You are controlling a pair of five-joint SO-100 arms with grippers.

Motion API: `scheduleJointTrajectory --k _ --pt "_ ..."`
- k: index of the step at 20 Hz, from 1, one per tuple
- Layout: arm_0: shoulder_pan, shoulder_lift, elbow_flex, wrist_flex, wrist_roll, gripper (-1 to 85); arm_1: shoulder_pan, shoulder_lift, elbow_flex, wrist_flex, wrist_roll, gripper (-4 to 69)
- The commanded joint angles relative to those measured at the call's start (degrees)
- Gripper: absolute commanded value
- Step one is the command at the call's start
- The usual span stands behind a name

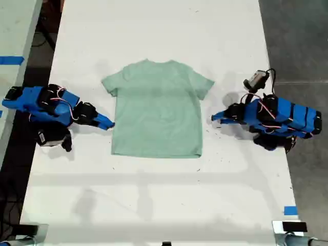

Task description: Fold t shirt

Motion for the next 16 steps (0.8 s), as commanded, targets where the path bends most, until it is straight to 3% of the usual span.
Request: scheduleJointTrajectory --k 1,4,5,7,16 --pt "0.7 0.3 0.4 0.2 -0.2 11.4 0.0 0.4 2.2 -1.8 -3.3 1.4" --pt "0.7 0.3 0.4 0.2 -0.2 11.4 0.7 0.4 1.3 -2.4 -6.9 1.4" --pt "0.7 0.3 0.4 0.2 -0.2 11.4 0.8 0.4 1.1 0.3 -1.8 1.5" --pt "0.7 0.3 0.4 0.2 -0.2 11.4 2.7 0.4 1.1 0.7 -2.5 1.4" --pt "0.7 0.3 0.4 0.2 -0.2 11.4 -2.3 0.4 2.1 -0.4 -3.3 1.4"
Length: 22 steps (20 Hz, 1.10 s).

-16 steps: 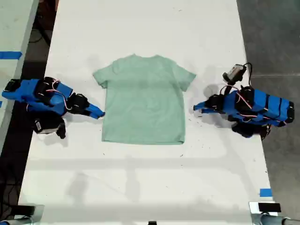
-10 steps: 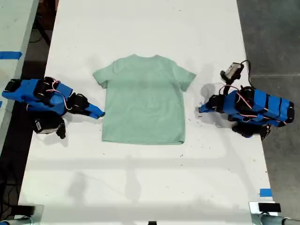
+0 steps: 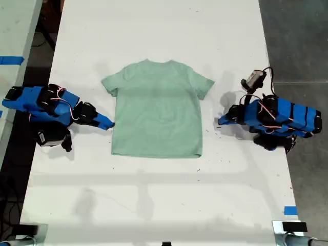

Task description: Fold t shirt

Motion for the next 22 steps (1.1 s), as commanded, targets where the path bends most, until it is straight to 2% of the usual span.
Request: scheduleJointTrajectory --k 1,10,11,13,14,15,18,20,22 --pt "0.7 0.3 0.4 0.2 -0.2 11.4 -0.7 0.4 2.1 -1.0 -1.1 1.4" --pt "0.7 0.3 0.4 0.2 -0.2 11.4 -1.0 0.3 -0.8 -0.1 -1.3 2.8" --pt "0.7 0.3 0.4 0.2 -0.2 11.4 0.7 -0.4 -5.9 1.6 -3.6 6.9" --pt "0.7 0.3 0.4 0.2 -0.2 11.4 8.8 -10.1 -18.6 3.4 -10.6 15.3" --pt "0.7 0.3 0.4 0.2 -0.2 11.4 13.0 -19.8 -25.7 2.0 -15.4 21.2" --pt "0.6 0.3 0.4 0.2 -0.2 11.4 15.8 -30.6 -33.1 0.1 -19.3 23.5" --pt "0.6 0.3 0.4 0.2 -0.2 11.4 24.9 -58.4 -52.6 -2.4 -28.2 24.1" --pt "0.6 0.3 0.4 0.2 -0.2 11.4 31.2 -71.1 -62.1 -3.5 -33.1 25.1" --pt "0.6 0.3 0.4 0.2 -0.2 11.4 35.7 -81.9 -71.1 -3.6 -36.4 23.1"
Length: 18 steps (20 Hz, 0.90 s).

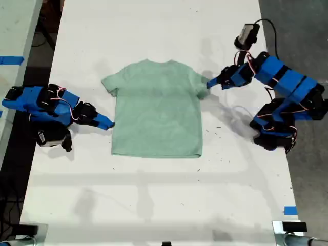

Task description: Fold t shirt

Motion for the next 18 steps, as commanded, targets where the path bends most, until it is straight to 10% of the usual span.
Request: scheduleJointTrajectory --k 1,9,18 --pt "0.6 0.3 0.4 0.2 -0.2 11.4 5.6 -14.5 -15.5 -1.5 -4.7 22.7" --pt "0.5 0.3 0.4 0.2 -0.2 11.4 10.9 -39.5 -22.7 -8.6 -5.7 20.1" --pt "0.5 0.3 0.4 0.2 -0.2 11.4 16.4 -38.7 -13.1 -7.9 -4.2 1.2"
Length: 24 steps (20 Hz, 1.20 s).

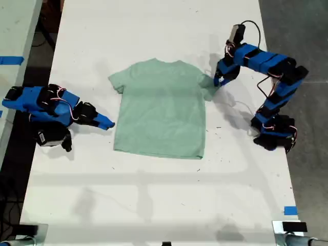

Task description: Fold t shirt

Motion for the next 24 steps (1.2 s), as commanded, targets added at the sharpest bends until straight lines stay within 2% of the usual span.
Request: scheduleJointTrajectory --k 1,4,8,14,16,18,20,21,23,24 --pt "0.5 0.3 0.4 0.2 -0.2 11.4 2.8 2.5 -0.9 4.0 -0.2 1.2" --pt "0.5 0.3 0.4 0.2 -0.2 11.4 0.4 9.7 -5.8 8.4 0.1 1.3" --pt "0.5 0.3 0.4 0.2 -0.2 11.4 -11.6 11.3 -20.1 12.0 2.9 1.3" --pt "0.5 0.3 0.4 0.2 -0.2 11.4 -27.4 -4.4 -32.3 0.4 4.7 1.3" --pt "0.5 0.3 0.4 0.2 -0.2 11.4 -30.9 -11.9 -37.1 -0.9 5.4 2.0" --pt "0.5 0.3 0.4 0.2 -0.2 11.4 -33.7 -17.9 -41.4 -0.7 4.0 19.6" --pt "0.5 0.3 0.4 0.2 -0.2 11.4 -34.7 -19.9 -47.0 4.7 2.9 28.9" --pt "0.5 0.3 0.4 0.2 -0.2 11.4 -34.4 -18.1 -48.8 7.9 2.4 31.0" --pt "0.5 0.3 0.4 0.2 -0.2 11.4 -32.6 -9.4 -48.2 13.4 1.9 29.3" --pt "0.5 0.3 0.4 0.2 -0.2 11.4 -31.7 -3.8 -47.1 17.0 2.3 20.1"
